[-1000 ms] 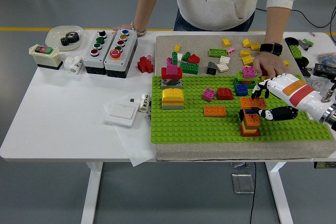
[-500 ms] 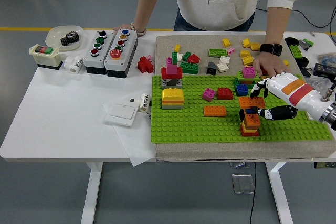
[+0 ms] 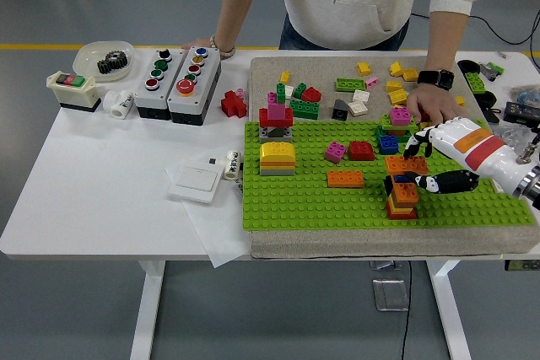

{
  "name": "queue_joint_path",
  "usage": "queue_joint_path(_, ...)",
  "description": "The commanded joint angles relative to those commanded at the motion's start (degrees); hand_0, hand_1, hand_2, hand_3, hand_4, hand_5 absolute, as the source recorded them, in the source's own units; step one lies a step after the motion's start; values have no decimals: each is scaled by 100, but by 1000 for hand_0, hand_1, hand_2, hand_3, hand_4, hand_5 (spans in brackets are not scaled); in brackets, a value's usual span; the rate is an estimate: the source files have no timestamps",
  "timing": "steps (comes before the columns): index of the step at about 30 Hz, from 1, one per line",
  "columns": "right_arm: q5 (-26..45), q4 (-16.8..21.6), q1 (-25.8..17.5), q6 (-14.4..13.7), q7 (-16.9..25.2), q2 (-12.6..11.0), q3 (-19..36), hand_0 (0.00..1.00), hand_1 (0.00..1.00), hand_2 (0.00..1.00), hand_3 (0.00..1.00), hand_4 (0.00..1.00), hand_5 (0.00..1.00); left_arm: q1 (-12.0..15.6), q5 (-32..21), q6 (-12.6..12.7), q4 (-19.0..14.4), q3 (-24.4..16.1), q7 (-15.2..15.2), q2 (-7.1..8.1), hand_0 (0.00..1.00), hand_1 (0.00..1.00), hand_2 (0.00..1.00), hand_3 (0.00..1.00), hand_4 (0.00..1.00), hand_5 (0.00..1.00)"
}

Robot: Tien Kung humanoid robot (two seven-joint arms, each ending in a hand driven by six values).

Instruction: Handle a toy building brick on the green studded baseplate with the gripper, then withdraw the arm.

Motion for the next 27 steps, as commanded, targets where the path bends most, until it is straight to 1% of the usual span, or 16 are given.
queue_joint_path(27, -20, -7, -78, 6, 14, 20, 22, 289, 424, 529, 566, 692, 288, 3, 37, -43, 4, -19, -24, -5, 559, 628, 695, 619, 645, 751)
